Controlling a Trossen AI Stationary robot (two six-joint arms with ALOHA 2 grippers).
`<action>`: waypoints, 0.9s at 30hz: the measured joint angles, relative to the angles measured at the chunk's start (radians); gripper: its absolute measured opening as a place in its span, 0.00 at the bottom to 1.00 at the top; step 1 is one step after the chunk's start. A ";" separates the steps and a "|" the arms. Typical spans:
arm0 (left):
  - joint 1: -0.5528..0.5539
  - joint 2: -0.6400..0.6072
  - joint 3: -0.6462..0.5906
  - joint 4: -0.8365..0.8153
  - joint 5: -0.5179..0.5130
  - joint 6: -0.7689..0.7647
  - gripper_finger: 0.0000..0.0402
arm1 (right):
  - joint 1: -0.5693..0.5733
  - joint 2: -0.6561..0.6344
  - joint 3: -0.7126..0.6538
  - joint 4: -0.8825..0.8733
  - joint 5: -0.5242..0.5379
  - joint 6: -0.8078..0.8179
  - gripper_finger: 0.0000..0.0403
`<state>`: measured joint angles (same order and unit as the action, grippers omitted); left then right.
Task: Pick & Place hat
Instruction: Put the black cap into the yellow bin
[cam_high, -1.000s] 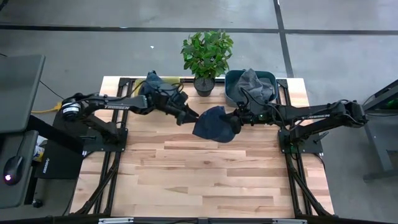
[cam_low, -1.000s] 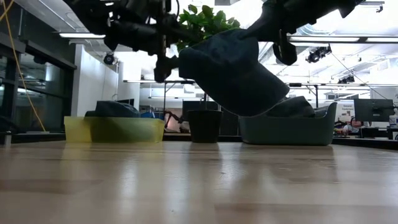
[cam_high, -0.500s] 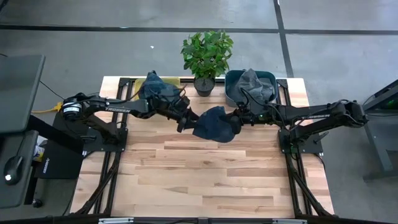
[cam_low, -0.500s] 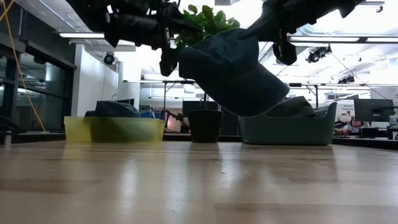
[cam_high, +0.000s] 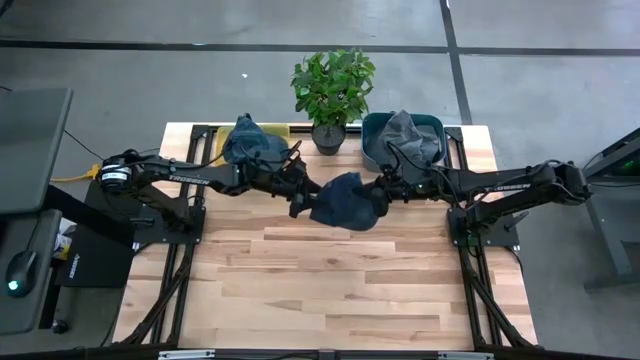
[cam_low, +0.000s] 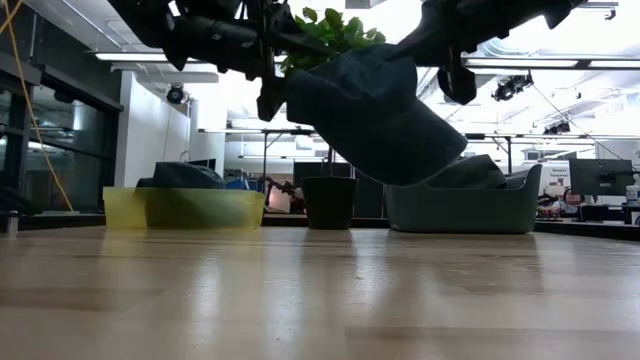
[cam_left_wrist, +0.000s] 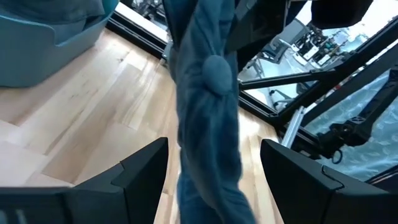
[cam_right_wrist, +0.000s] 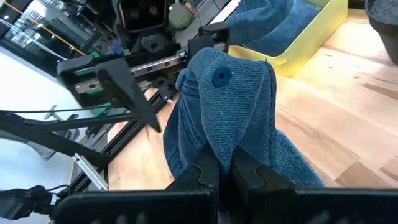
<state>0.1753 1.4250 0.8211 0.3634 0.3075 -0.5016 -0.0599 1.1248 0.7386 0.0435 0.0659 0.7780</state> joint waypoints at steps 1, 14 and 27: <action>0.000 0.000 0.000 0.000 -0.004 0.004 0.63 | 0.002 0.000 0.000 0.003 -0.003 0.000 0.00; -0.015 0.079 0.002 0.049 0.076 0.003 0.63 | 0.009 0.002 0.000 0.037 0.000 -0.015 0.00; -0.033 0.079 0.001 0.110 0.119 0.000 0.63 | 0.009 0.002 0.000 0.036 0.005 -0.019 0.00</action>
<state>0.1419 1.5036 0.8226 0.4738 0.4266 -0.5018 -0.0509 1.1267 0.7387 0.0795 0.0711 0.7586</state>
